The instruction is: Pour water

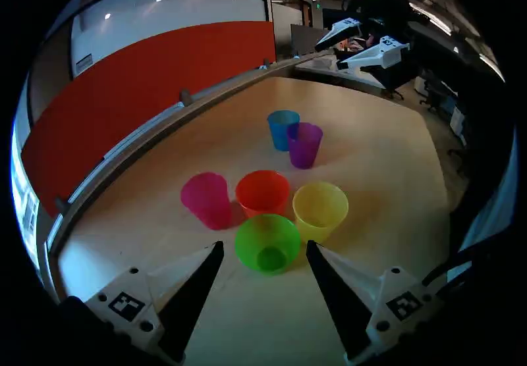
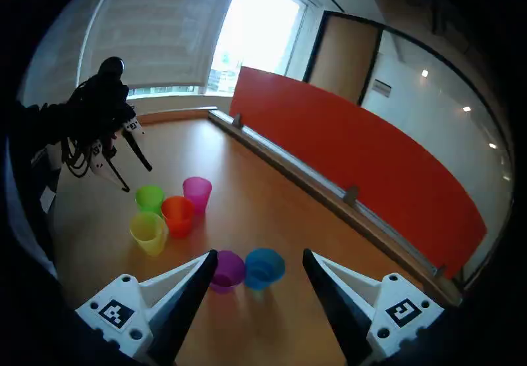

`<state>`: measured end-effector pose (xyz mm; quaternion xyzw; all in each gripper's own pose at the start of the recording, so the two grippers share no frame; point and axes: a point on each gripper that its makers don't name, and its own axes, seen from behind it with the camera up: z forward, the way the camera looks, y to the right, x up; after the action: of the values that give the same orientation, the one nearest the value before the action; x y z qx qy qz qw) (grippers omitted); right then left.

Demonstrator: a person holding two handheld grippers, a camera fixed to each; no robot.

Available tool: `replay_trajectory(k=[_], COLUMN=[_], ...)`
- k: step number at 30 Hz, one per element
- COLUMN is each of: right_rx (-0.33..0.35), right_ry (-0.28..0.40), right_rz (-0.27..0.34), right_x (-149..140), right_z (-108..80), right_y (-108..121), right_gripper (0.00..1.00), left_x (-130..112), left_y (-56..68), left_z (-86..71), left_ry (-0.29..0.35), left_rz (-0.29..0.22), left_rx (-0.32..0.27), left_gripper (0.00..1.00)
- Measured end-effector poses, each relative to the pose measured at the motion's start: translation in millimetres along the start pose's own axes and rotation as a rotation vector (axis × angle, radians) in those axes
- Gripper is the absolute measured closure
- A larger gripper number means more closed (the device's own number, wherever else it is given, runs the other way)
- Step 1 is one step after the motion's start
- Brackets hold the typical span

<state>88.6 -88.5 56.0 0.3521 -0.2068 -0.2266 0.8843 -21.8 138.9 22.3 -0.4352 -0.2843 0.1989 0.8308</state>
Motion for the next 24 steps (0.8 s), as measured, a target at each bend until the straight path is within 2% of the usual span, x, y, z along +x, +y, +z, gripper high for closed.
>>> replay_trajectory(k=[9,24], right_rx=[0.007,0.009], right_ry=[-0.005,-0.012], right_rz=[-0.007,-0.01], right_x=[-1.9,-5.5], right_z=[7.2,13.1], right_y=[-0.3,0.5], right_gripper=[0.0,0.0], left_x=[-15.5,-24.8], left_y=[1.1,-0.9], left_z=[16.5,30.2], left_ry=[-0.036,-0.054], left_rz=[0.015,0.025], left_rx=[-0.004,0.003], left_gripper=[0.07,0.07])
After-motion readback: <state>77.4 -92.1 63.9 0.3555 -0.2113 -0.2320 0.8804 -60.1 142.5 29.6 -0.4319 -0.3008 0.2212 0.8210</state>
